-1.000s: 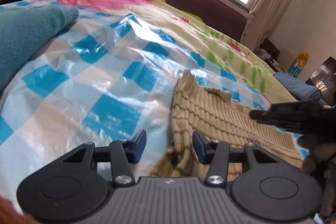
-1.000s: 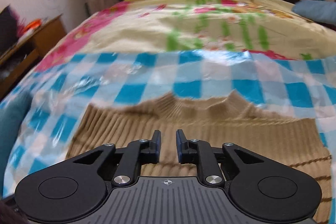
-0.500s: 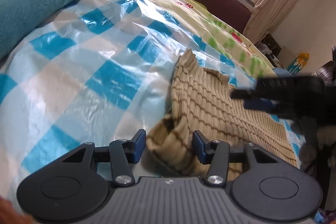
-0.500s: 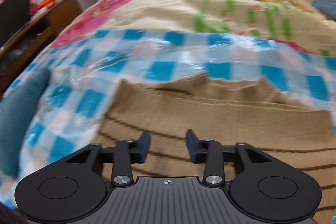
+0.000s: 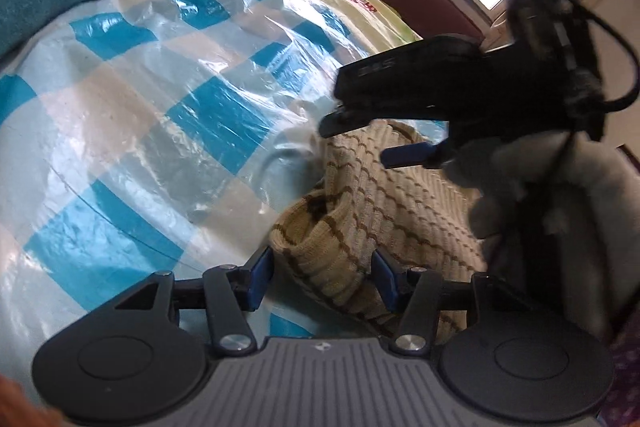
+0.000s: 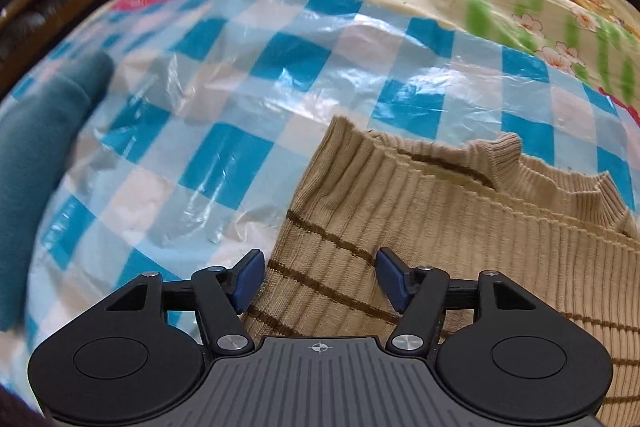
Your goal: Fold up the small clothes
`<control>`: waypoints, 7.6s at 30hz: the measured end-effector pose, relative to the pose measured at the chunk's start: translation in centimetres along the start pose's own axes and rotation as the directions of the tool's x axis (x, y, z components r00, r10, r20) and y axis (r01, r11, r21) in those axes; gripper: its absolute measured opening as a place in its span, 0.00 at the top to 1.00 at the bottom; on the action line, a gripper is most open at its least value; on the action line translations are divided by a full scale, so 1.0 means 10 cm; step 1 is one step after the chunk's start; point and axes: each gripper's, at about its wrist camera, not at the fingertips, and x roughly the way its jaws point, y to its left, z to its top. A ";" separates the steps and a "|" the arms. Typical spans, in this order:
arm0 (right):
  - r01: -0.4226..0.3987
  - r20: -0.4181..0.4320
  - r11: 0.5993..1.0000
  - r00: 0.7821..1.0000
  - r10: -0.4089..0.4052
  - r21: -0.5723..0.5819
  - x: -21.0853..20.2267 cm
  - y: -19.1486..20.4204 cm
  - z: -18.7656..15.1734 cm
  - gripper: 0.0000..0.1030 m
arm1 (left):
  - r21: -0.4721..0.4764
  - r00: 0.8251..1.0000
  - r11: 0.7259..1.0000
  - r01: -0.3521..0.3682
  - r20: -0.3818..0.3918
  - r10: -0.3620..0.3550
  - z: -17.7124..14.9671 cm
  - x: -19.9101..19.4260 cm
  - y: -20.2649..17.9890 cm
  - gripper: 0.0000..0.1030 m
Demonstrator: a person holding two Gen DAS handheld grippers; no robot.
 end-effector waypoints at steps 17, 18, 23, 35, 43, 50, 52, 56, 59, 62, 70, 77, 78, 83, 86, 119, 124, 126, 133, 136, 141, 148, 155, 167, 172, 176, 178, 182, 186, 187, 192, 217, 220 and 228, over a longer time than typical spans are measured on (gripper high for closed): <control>0.110 -0.067 0.991 0.991 -0.115 -0.080 0.18 0.08 0.06 0.38 | 0.058 1.000 0.998 0.009 0.005 -0.009 -0.06 0.10 -0.10 0.43; 0.115 -0.066 0.990 0.991 -0.120 -0.083 0.20 0.09 0.05 0.39 | 0.061 1.000 0.998 0.008 0.005 -0.008 -0.05 0.12 -0.11 0.43; 0.075 -0.040 0.996 0.996 -0.077 -0.050 0.07 -0.04 0.02 0.73 | 0.106 0.999 0.994 0.033 0.008 -0.034 -0.03 0.15 -0.14 0.63; -0.158 0.174 0.971 0.977 0.126 0.181 -1.09 -1.17 -0.32 0.85 | 0.292 0.981 0.941 0.170 0.040 -0.190 -0.21 -0.13 -0.95 0.79; -0.210 0.277 0.894 0.956 0.101 0.397 -1.48 -2.48 -1.01 0.85 | 0.506 0.960 0.817 0.276 -0.099 -0.262 -0.75 0.16 -1.96 0.79; -0.228 0.247 0.814 0.963 0.107 0.534 -1.08 -3.06 -1.54 0.84 | 0.622 0.968 0.743 0.247 -0.189 -0.164 -1.20 0.57 -2.31 0.79; -0.256 0.259 0.800 0.957 0.131 0.542 -1.05 -3.10 -1.59 0.83 | 0.646 0.971 0.726 0.236 -0.184 -0.152 -1.23 0.58 -2.36 0.79; -0.314 0.277 0.770 0.943 0.185 0.556 -1.04 -3.19 -1.60 0.79 | 0.679 0.975 0.700 0.219 -0.179 -0.132 -1.36 0.56 -2.45 0.78; -0.324 0.284 0.768 0.939 0.191 0.552 -1.06 -3.22 -1.62 0.76 | 0.705 0.979 0.680 0.201 -0.172 -0.111 -1.41 0.55 -2.51 0.77; -0.330 0.280 0.779 0.938 0.206 0.534 -1.11 -3.22 -1.67 0.65 | 0.740 0.982 0.645 0.188 -0.162 -0.101 -1.47 0.58 -2.59 0.70; -0.326 0.253 0.828 0.939 0.231 0.455 -1.36 -3.05 -1.88 0.48 | 0.800 0.975 0.559 0.219 -0.192 -0.108 -1.69 0.53 -2.69 0.60; -0.292 0.226 0.804 0.953 0.200 0.517 -1.19 -3.08 -1.99 0.48 | 0.781 0.959 0.562 0.274 -0.264 -0.102 -1.60 0.37 -2.49 0.59; -0.304 0.236 0.793 0.949 0.207 0.528 -1.19 -3.10 -1.98 0.47 | 0.776 0.959 0.568 0.274 -0.266 -0.100 -1.56 0.35 -2.46 0.59; -0.308 0.288 0.794 0.942 0.174 0.525 -1.28 -3.17 -1.91 0.46 | 0.763 0.966 0.597 0.249 -0.238 -0.099 -1.33 0.25 -2.32 0.59; -0.271 0.283 0.786 0.951 0.127 0.556 -1.26 -3.21 -1.85 0.46 | 0.732 0.970 0.639 0.236 -0.218 -0.108 -1.18 0.25 -2.28 0.59; -0.304 0.357 0.652 0.932 0.053 0.695 -1.05 -3.48 -2.19 0.85 | 0.687 0.985 0.721 0.094 -0.171 0.035 -0.82 0.74 -1.86 0.53; -0.311 0.377 0.667 0.925 0.049 0.677 -1.16 -3.51 -2.13 0.59 | 0.680 0.984 0.726 0.103 -0.175 0.024 -0.81 0.72 -1.82 0.53; -0.295 0.370 0.660 0.928 0.027 0.691 -1.14 -3.53 -2.12 0.54 | 0.683 0.984 0.724 0.102 -0.175 0.027 -0.81 0.73 -1.83 0.52; -0.349 0.346 0.579 0.930 0.121 0.736 -0.88 -3.57 -2.08 0.42 | 0.676 0.984 0.729 0.107 -0.178 0.021 -0.81 0.72 -1.85 0.52; -0.376 0.352 0.544 0.923 0.153 0.750 -0.83 -3.59 -2.07 0.44 | 0.673 0.983 0.731 0.110 -0.181 0.018 -0.80 0.73 -1.85 0.52; -0.385 0.368 0.544 0.918 0.146 0.746 -0.89 -3.63 -2.09 0.57 | 0.672 0.983 0.732 0.116 -0.182 0.012 -0.79 0.72 -1.85 0.52; -0.345 0.343 0.577 0.932 0.118 0.740 -0.87 -3.60 -2.11 0.40 | 0.667 0.985 0.736 0.118 -0.172 -0.002 -0.76 0.72 -1.84 0.52; -0.411 0.409 0.569 0.902 0.140 0.712 -0.94 -3.60 -2.14 0.77 | 0.635 0.990 0.765 0.104 -0.136 -0.022 -0.65 0.75 -1.85 0.52; -0.274 0.350 0.748 0.935 0.060 0.605 -1.15 -3.33 -1.81 0.79 | 0.609 0.989 0.786 0.106 -0.143 -0.023 -0.65 0.80 -1.82 0.52; -0.295 0.366 0.755 0.927 0.078 0.586 -1.20 -3.30 -1.76 0.83 | 0.610 0.990 0.786 0.102 -0.136 -0.024 -0.65 0.78 -1.82 0.52; -0.412 0.463 0.723 0.875 0.144 0.554 -1.39 -3.23 -1.70 0.84 | 0.598 0.994 0.795 0.098 -0.098 -0.049 -0.61 0.67 -1.83 0.52; -0.490 0.533 0.702 0.826 0.185 0.516 -1.52 -3.20 -1.68 0.84 | 0.597 0.995 0.796 0.097 -0.078 -0.063 -0.58 0.61 -1.83 0.52; -0.535 0.561 0.647 0.805 0.195 0.543 -1.37 -3.30 -1.74 0.85 | 0.607 0.996 0.792 0.068 -0.090 -0.016 -0.59 0.70 -1.83 0.52; -0.403 0.373 0.540 0.912 0.170 0.739 -0.79 -3.53 -1.97 0.83 | 0.625 0.991 0.779 0.055 -0.131 0.035 -0.67 0.82 -1.80 0.48; -0.450 0.416 0.497 0.890 0.186 0.742 -0.82 -3.56 -2.05 0.80 | 0.627 0.991 0.777 0.058 -0.129 0.030 -0.67 0.80 -1.78 0.48; -0.453 0.425 0.543 0.886 0.186 0.707 -1.01 -3.50 -2.14 0.73 | 0.613 0.992 0.787 0.064 -0.128 0.019 -0.63 0.74 -1.71 0.47; -0.218 0.361 0.826 0.933 0.020 0.519 -1.72 -2.91 -2.20 0.76 | 0.637 0.997 0.768 0.062 -0.079 -0.014 -0.51 0.56 -1.87 0.45; -0.207 0.384 0.853 0.923 0.009 0.478 -1.53 -2.92 -1.87 0.76 | 0.646 0.998 0.761 0.058 -0.065 -0.021 -0.42 0.75 -2.01 0.45; -0.057 0.275 0.882 0.958 -0.084 0.468 -0.77 -3.06 -1.39 0.79 | 0.618 0.994 0.786 0.022 -0.095 0.047 -0.26 1.33 -2.06 0.32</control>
